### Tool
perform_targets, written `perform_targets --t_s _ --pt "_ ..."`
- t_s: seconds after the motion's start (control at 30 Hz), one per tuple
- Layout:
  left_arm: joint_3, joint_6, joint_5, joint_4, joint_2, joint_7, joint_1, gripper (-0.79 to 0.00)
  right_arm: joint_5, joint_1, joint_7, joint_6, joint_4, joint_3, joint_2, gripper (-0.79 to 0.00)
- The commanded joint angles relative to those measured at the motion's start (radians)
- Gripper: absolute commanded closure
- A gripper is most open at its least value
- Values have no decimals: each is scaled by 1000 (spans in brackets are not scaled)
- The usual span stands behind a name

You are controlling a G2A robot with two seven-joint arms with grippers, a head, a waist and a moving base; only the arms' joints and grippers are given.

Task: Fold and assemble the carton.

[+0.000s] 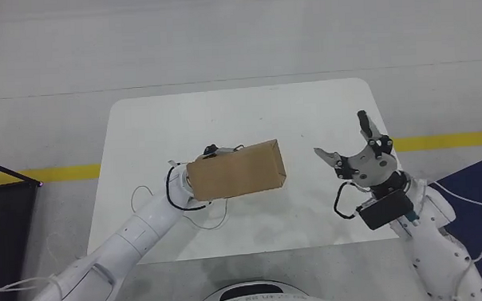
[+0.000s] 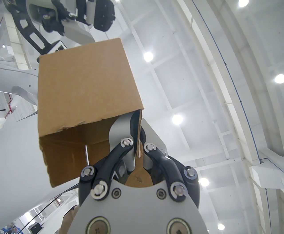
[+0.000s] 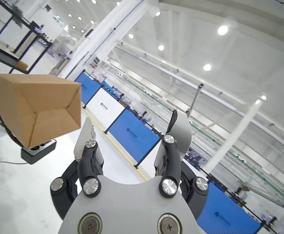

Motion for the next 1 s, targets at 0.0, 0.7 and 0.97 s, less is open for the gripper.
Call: perform_targets --t_s 0.0,0.7,0.97 --pt "-7 0 4 -5 2 0 3 0 20 -31 -4 26 -3 29 -1 -622" --pt "-127 165 444 -74 76 460 -28 0 84 -107 7 167 19 24 -19 -785" --pt "-282 559 529 -288 140 695 -68 0 -87 -111 42 154 19 91 -13 -785"
